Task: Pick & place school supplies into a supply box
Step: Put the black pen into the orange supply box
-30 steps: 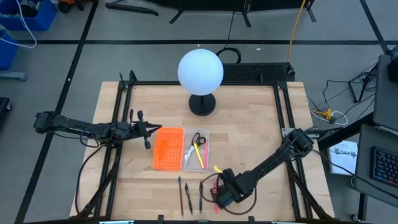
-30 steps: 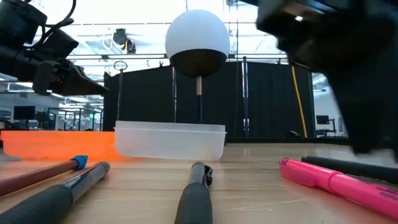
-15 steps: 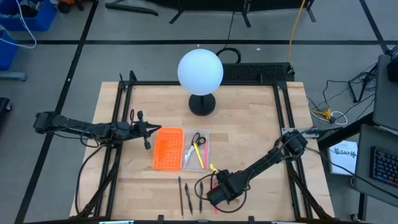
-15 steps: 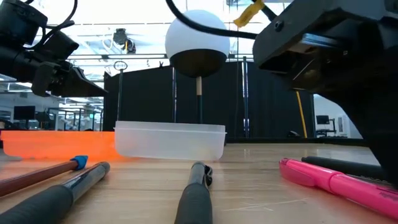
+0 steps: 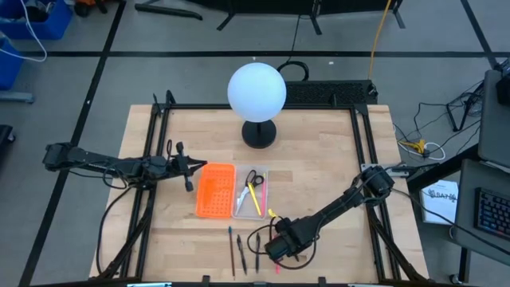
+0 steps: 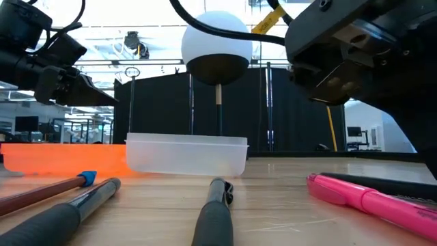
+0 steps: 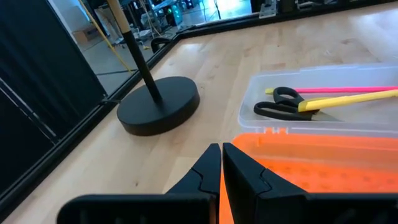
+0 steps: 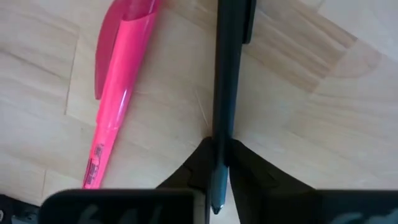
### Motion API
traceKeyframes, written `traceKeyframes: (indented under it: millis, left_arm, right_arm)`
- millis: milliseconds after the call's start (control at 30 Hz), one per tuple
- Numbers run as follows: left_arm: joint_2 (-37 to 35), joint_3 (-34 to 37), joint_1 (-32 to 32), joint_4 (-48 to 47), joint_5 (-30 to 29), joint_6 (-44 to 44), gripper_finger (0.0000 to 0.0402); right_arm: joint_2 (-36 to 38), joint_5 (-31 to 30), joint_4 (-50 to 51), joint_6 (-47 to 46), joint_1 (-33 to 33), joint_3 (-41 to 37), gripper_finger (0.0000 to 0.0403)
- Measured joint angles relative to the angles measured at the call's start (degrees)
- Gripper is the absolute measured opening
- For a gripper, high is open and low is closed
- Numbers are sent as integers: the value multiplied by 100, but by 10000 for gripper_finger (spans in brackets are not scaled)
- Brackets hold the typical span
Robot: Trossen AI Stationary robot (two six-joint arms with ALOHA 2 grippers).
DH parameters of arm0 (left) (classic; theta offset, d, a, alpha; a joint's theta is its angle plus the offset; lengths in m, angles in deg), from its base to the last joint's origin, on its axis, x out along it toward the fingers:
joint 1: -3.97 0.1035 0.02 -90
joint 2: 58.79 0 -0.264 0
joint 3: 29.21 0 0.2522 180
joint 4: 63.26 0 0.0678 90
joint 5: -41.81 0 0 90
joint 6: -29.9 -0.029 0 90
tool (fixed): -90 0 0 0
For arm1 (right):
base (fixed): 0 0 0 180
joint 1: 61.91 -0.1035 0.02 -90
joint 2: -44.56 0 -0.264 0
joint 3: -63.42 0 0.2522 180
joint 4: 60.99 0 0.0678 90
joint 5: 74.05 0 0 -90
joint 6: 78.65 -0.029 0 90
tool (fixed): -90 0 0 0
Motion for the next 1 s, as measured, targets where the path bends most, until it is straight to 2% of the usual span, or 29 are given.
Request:
traceKeyframes:
  millis: [67, 167, 300, 467, 567, 667, 867, 1000]
  left_arm:
    - [0, 0, -2, 16, 0, -18, 26]
    - [-1, -2, 0, 96, 0, -21, 26]
    - [0, -4, 0, 151, 0, -14, 26]
    - [0, -4, 0, 146, 0, 0, 26]
    - [0, -4, 0, 170, -140, 2, 26]
    - [-2, -4, 0, 313, -430, 1, 26]
    - [-2, -4, 0, 301, -1101, -52, 26]
    - [-4, -4, 0, 316, -1507, -71, 26]
  right_arm:
    - [268, -193, -3, -20, -12, -17, 25]
    - [669, -795, 232, -147, -34, -57, 18]
    - [1451, -1896, 111, -217, 61, -5, 18]
    - [1978, -3557, -280, 9, 295, -30, 18]
    - [2133, -4081, -634, 166, 648, -4, 18]
    - [2064, -3942, -1046, 543, 1116, -22, 18]
    - [1574, -2672, -2525, 1696, 2053, -7, 18]
    - [1140, -1824, -2880, 1933, 2418, -12, 18]
